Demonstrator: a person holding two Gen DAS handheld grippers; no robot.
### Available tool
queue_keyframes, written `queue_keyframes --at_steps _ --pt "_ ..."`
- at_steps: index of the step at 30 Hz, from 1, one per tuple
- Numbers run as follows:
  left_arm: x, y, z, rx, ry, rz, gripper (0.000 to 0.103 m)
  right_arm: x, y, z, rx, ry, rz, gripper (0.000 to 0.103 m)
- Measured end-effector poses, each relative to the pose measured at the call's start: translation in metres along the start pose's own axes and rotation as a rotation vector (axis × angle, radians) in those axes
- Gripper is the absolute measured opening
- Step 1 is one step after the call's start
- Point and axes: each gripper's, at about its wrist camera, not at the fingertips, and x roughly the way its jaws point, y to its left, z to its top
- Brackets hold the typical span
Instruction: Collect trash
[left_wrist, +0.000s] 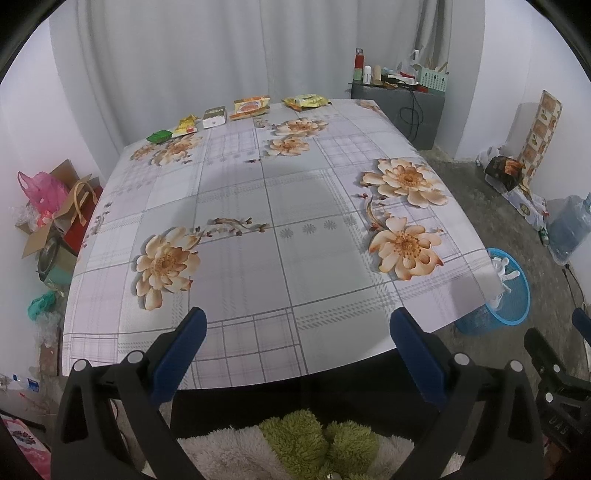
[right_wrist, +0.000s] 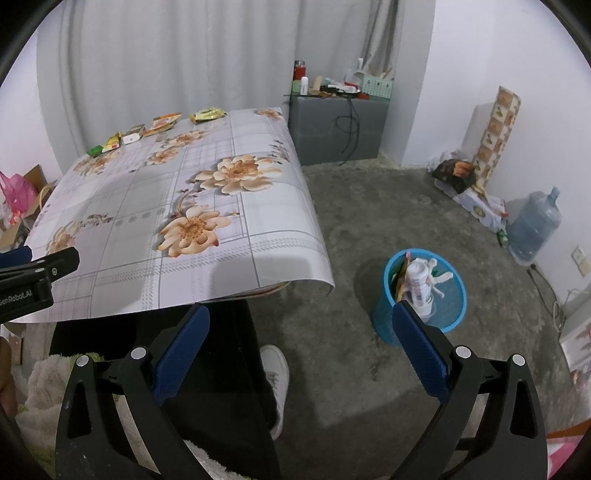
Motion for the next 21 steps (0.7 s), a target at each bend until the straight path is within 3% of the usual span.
queue_keyframes --at_steps 21 --pt "-0.0005 -0.0026 0.0005 -0.002 0.011 0.004 0.097 0.0016 -0.0046 0.0007 -0.008 -0.002 0.009 0.095"
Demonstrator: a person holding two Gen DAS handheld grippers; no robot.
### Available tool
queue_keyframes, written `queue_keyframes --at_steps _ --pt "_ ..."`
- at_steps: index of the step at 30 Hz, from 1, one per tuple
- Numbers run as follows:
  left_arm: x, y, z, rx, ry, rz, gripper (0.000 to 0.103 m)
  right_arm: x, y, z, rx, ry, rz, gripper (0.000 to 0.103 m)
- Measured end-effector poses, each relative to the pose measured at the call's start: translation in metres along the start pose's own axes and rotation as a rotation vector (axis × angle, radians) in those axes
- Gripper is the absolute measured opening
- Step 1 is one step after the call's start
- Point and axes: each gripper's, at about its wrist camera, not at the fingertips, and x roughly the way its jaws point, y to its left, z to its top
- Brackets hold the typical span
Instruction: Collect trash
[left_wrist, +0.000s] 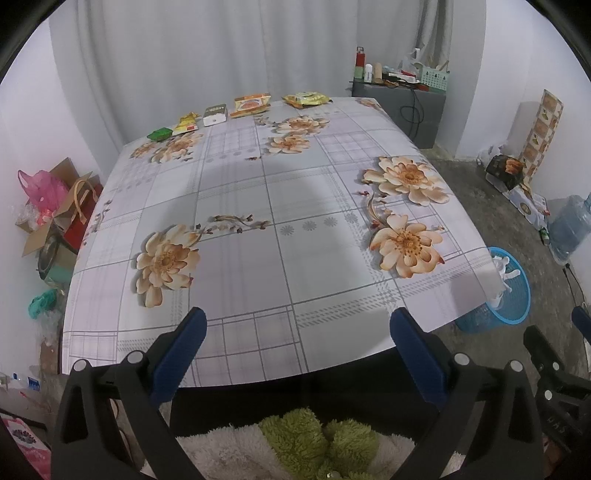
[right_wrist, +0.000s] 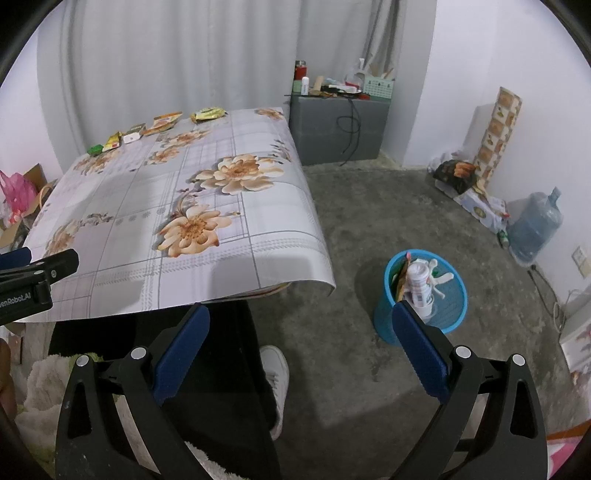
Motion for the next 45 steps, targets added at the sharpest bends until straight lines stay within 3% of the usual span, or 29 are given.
queue_keyframes --at_steps 45 --pt "0.0009 0.0026 0.0005 0.0 0.003 -0.001 0.097 -0.0032 0.0008 0.0002 -0.005 0.0 0.001 0.095"
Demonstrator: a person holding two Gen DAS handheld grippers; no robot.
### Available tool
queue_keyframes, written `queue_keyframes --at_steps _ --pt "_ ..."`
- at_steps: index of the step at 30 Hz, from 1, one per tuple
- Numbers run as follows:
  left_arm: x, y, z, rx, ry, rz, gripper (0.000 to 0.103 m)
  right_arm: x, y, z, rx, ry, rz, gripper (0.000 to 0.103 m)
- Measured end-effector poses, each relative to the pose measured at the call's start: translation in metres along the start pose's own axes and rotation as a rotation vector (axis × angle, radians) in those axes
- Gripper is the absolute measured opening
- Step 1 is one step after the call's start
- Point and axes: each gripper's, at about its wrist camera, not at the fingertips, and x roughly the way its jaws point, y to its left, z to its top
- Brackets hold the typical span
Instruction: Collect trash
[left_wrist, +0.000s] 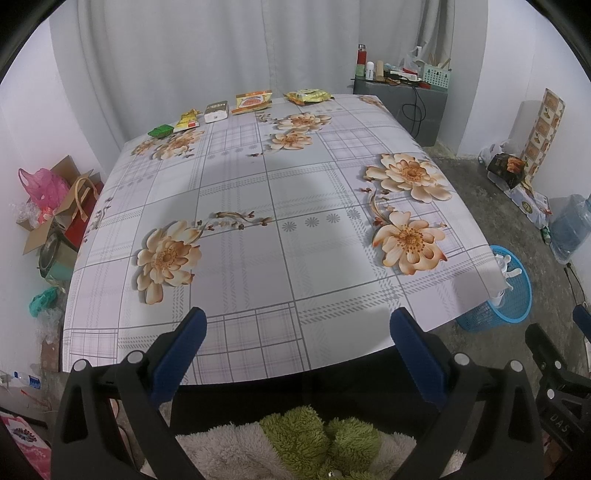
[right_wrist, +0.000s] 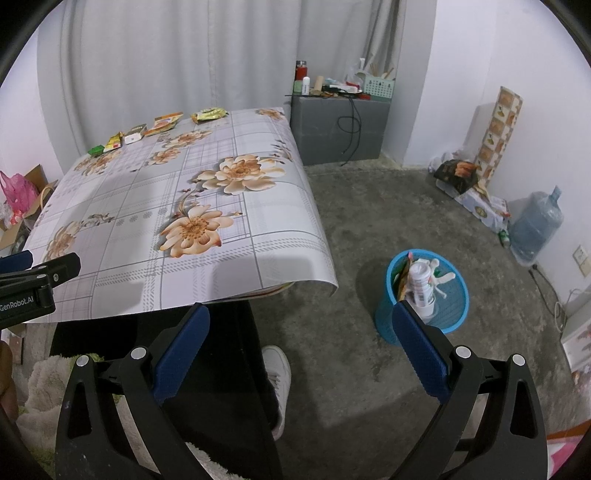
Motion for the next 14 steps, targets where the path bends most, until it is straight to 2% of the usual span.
queue_keyframes --at_steps 14 --pt "-0.0003 -0.0002 0.0003 0.001 0.001 0.0 0.097 -0.0004 -0.0006 -0.0003 0.002 0.001 0.001 0.095"
